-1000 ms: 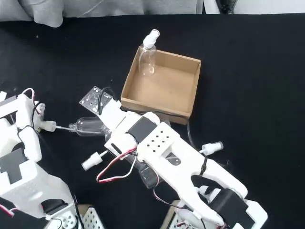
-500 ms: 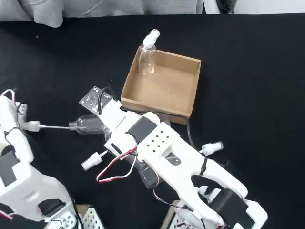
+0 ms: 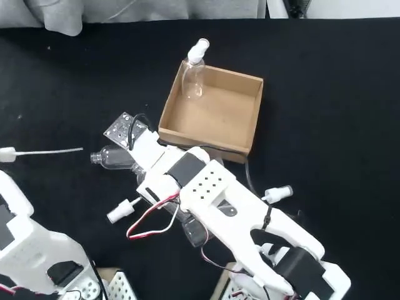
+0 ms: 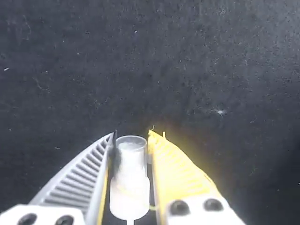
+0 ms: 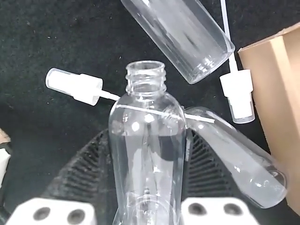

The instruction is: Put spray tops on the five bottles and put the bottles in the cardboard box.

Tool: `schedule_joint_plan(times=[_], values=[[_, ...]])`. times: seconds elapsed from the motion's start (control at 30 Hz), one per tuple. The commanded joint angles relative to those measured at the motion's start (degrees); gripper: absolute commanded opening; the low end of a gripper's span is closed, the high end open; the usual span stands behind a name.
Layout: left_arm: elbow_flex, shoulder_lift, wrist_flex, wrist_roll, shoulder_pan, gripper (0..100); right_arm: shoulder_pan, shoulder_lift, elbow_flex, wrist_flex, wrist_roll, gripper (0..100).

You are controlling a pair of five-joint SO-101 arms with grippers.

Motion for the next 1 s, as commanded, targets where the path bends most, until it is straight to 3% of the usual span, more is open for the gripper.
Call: schedule_joint_plan(times=[0.0,0.33,0.7,0.97], values=[[-6.5,-0.9,3.4,-0.4,-0.6,3,1.1,-2.9,-2.5,-1.6,0.4,8.0],[-18.0,-0.9,13.4,-0.4,-2.3,3,1.1,-2.9,-2.5,-1.6,0.4,8.0],[-35.4,-0.9,30.4,-0.4,-1.9,3,1.1,-2.9,-2.5,-1.6,0.4,8.0],[-39.5,-0.9,32.9,-0.4,-2.0,3,1.2,-3.0,-2.5,-1.6,0.4,8.0]])
